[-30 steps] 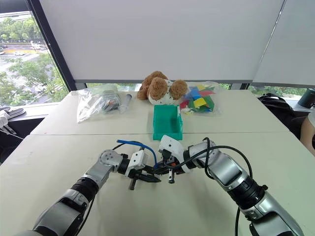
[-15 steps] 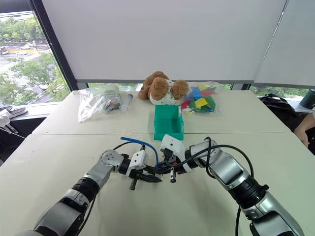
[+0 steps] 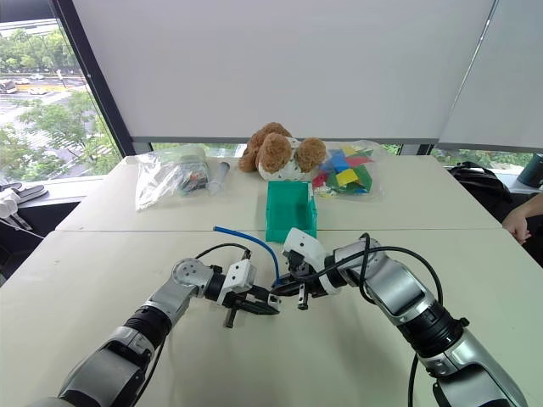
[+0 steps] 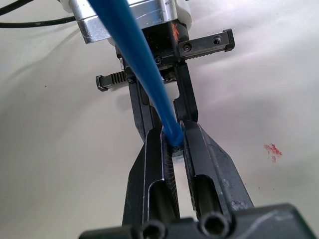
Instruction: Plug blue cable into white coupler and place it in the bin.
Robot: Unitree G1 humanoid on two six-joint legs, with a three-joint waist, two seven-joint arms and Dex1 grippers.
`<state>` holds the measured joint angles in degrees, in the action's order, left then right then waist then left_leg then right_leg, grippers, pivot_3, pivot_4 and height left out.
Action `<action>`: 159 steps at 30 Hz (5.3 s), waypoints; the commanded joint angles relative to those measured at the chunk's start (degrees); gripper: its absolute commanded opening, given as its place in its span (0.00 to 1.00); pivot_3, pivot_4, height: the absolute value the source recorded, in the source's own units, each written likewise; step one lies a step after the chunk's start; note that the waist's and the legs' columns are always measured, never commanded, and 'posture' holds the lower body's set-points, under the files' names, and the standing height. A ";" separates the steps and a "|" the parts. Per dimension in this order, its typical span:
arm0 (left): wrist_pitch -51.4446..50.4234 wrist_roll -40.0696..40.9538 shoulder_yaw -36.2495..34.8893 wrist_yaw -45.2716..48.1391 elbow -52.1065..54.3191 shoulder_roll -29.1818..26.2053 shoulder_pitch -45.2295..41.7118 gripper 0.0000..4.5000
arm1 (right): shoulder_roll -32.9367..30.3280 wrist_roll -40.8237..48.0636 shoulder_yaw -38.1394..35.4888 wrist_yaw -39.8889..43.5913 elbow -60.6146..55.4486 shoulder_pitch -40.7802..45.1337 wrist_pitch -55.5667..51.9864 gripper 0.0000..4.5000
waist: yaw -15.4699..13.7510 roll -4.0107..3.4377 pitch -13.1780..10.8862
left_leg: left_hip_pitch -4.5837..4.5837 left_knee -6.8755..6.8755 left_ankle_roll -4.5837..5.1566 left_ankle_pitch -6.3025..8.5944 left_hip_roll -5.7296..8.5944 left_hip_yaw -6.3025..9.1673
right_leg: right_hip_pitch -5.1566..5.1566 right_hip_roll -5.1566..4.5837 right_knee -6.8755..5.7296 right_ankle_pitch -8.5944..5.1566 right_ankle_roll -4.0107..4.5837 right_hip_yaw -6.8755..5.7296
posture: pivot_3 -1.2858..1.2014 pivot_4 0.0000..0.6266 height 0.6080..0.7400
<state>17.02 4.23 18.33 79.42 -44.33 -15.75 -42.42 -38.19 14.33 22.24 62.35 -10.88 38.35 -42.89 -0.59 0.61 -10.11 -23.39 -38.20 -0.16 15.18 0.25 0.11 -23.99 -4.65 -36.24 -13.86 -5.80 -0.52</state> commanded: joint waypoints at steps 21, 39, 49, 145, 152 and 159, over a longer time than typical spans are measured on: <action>-0.08 -1.09 0.17 -0.32 0.67 -0.25 0.96 0.08 | 1.10 -2.62 1.28 1.71 1.33 2.02 4.38 0.00 | 0.01 0.00 0.00 | 0.00 0.00 0.00 0.00 0.02 0.00 | 0.00 0.01 0.00 0.00 0.00 0.00 | 0.52 0.24 1.00; 0.10 -1.08 0.19 -0.26 0.45 0.05 0.79 0.08 | 1.78 -7.70 6.90 4.20 4.60 -1.19 10.37 0.00 | 0.01 0.01 0.04 | 0.02 0.00 0.00 0.00 0.05 -0.01 | 0.02 0.02 0.00 0.00 0.00 0.00 | 0.52 0.24 1.00; 0.24 -1.29 0.09 -0.65 0.51 0.35 0.75 0.08 | 3.60 -12.61 11.00 9.78 17.10 -0.33 17.50 0.00 | 0.25 0.03 0.22 | 0.90 0.11 0.03 0.03 -0.02 0.00 | 0.89 0.04 0.10 -0.02 0.02 -0.02 | 0.52 0.24 1.00; -22.21 9.22 -15.67 -14.37 28.35 -10.49 12.96 0.99 | 9.29 -2.28 -12.59 -9.08 40.10 30.43 10.41 0.00 | 1.38 -0.31 0.92 | -0.15 0.25 0.26 0.17 -0.03 -0.01 | -0.29 -0.05 0.04 -0.14 0.20 -0.04 | 0.52 0.24 1.00; -32.07 13.54 -17.85 -18.48 36.67 -11.41 15.59 1.00 | 16.41 -9.31 -12.52 -11.41 71.61 41.37 21.49 0.17 | 1.58 -0.37 0.72 | -0.15 0.30 0.23 0.15 -0.04 -0.07 | -0.32 -0.05 0.02 -0.13 0.20 0.01 | 0.52 0.24 1.00; -36.79 15.92 -19.47 -21.37 40.57 -12.12 17.30 1.00 | 19.45 -10.95 -16.29 -16.97 82.80 46.65 25.64 0.88 | 1.75 -0.47 0.60 | -0.15 0.33 0.14 0.10 -0.04 -0.10 | -0.36 -0.06 0.02 -0.13 0.20 0.07 | 0.52 0.24 1.00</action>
<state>-19.24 18.52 0.37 58.47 -6.13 -27.25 -25.18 -18.87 3.42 7.91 46.78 71.95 81.79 -18.81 1.17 0.13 -9.51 -23.54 -37.86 -0.03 15.28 0.21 0.00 -24.35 -4.71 -36.22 -13.99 -5.60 -0.44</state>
